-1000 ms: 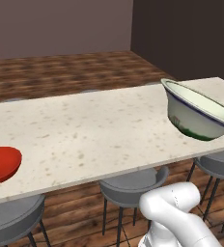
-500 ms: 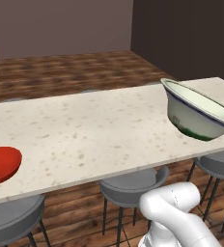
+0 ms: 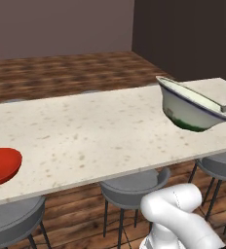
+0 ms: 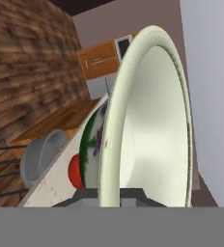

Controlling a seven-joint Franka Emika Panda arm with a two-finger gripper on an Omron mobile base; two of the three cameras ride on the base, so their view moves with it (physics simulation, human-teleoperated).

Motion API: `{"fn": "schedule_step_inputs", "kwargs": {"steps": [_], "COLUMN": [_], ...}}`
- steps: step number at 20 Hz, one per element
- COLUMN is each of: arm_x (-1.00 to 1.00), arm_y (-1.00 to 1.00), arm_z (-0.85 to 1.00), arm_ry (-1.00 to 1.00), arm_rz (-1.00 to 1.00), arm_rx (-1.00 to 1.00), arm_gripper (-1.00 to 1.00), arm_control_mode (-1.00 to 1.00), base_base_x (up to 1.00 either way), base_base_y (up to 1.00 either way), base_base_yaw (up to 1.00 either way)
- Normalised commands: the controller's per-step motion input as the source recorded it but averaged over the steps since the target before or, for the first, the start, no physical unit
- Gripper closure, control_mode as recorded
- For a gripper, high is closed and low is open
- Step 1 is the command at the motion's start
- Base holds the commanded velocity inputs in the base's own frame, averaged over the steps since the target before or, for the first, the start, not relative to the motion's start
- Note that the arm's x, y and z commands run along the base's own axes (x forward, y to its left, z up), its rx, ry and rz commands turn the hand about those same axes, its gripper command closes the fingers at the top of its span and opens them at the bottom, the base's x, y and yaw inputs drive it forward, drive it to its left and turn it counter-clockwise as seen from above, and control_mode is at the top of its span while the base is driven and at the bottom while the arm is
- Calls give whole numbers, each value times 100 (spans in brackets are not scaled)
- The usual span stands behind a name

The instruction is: Pick up the bowls from the cabinet and place each bowl in front of a stool on the dining counter.

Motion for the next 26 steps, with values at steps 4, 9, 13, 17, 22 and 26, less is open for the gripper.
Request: {"fn": "schedule_step_inputs", "kwargs": {"steps": [4,9,13,17,22,26], "arm_x": [50,42,32,31,44,46], "arm_y": [0,0,0,0,0,6], "arm_z": [-46,-58,-62,-62,-45,-49], "arm_ry": [5,-1,-7,-8,-5,-1], "arm_rz": [0,-1,-3,-3,-5,-8], "arm_rx": [-20,-17,-11,-8,-3,-6], "arm_gripper": [100,100,100,100,100,100], "arm_control_mode": [-100,-100,-100,-100,-100,-100], "base_base_x": [0,0,0,0,0,0], "base_base_y": [0,0,0,0,0,0], "base_base_yaw": [0,0,0,0,0,0]}}
